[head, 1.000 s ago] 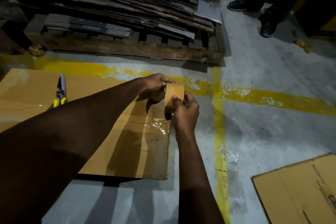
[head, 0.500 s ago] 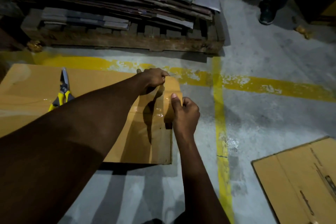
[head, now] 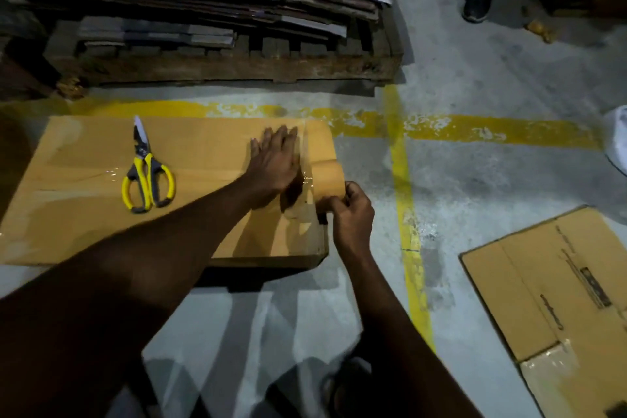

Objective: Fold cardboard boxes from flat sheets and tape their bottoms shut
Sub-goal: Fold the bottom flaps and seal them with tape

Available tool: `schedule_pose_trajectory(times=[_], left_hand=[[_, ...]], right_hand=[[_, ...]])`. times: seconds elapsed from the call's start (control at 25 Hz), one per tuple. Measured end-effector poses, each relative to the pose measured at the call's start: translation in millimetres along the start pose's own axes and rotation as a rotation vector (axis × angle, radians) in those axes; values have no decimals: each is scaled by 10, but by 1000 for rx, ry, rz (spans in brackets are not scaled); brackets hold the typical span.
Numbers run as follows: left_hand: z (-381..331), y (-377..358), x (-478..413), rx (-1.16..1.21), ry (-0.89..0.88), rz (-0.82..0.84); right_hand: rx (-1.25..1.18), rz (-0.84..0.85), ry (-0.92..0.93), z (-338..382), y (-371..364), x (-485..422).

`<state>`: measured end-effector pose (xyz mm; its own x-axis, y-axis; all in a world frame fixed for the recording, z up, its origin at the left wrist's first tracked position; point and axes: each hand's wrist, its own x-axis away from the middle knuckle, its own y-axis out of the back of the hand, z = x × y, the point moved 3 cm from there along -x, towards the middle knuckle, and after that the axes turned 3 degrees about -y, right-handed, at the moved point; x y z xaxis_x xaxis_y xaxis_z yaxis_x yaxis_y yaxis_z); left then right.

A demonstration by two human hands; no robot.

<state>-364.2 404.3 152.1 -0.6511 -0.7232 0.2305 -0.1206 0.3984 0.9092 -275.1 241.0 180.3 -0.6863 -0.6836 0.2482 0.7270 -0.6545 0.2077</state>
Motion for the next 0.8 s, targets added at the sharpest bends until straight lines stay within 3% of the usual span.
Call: schedule_pose_trajectory(times=[0.16,0.24,0.4,0.8], left_hand=[[104,-347,1214,-239,-196,282],[145,-457,1494,-375,-262,255],[135,-455,1504,-340,-215,208],[47,-446,1464,-350,-101,351]], right_hand=[[45,62,-30,3,50,98],[99,91,-26,31,61,106],[196,83,42,97,33,256],[244,33,-15,-177,300,777]])
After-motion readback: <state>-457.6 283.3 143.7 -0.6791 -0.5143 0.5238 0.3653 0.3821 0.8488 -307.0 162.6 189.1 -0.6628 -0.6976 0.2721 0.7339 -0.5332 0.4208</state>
